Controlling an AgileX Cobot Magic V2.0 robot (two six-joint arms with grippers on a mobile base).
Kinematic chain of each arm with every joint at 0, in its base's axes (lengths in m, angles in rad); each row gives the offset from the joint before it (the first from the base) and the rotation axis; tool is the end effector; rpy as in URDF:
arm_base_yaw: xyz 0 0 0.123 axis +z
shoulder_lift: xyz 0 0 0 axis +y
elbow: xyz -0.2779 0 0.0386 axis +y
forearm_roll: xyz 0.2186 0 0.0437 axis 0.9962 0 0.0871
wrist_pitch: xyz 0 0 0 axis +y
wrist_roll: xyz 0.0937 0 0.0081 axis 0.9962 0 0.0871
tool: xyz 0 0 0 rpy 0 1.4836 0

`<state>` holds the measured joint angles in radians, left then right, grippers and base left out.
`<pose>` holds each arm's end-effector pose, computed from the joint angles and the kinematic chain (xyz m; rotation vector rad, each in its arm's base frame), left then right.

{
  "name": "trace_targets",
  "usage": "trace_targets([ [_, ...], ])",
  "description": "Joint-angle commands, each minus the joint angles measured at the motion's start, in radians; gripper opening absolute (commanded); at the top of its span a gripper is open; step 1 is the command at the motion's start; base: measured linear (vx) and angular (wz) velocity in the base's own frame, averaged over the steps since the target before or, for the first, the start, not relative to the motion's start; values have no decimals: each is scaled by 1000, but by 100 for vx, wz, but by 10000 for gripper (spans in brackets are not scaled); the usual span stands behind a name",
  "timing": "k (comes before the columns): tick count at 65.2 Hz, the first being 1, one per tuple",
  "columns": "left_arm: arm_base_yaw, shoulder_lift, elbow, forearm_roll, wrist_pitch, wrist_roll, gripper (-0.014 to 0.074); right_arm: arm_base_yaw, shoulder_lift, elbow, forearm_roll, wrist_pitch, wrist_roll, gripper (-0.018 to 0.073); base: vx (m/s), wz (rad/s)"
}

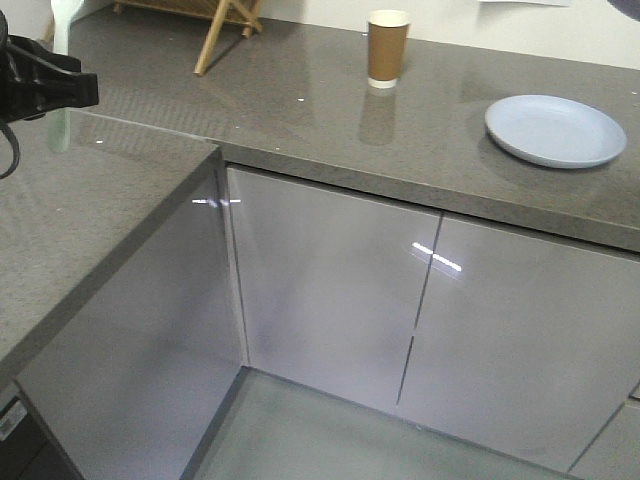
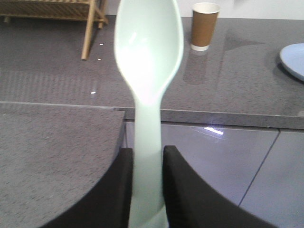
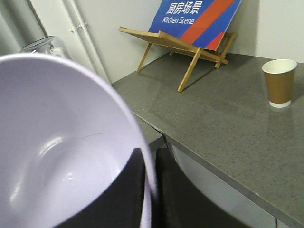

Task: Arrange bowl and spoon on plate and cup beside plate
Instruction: 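Drive toward the light blue plate holding spoon and bowl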

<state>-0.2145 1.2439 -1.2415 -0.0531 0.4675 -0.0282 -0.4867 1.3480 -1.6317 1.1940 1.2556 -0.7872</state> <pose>0.2469 -0.0561 0.4066 0.1517 1.9530 -0.2145 0.2271 -0.0261 0.4856 -0.3116 1.8112 0.6755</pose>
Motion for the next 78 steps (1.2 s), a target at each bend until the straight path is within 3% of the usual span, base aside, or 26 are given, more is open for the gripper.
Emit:
trace_targets([
  [1, -6, -29, -27, -12, -66, -4, -6, -4, -28, -26, 69, 24, -9, -5, -2, -28],
  [78, -6, -29, -27, -12, -66, -4, -6, -4, -28, -26, 69, 24, -9, -5, 2, -21],
])
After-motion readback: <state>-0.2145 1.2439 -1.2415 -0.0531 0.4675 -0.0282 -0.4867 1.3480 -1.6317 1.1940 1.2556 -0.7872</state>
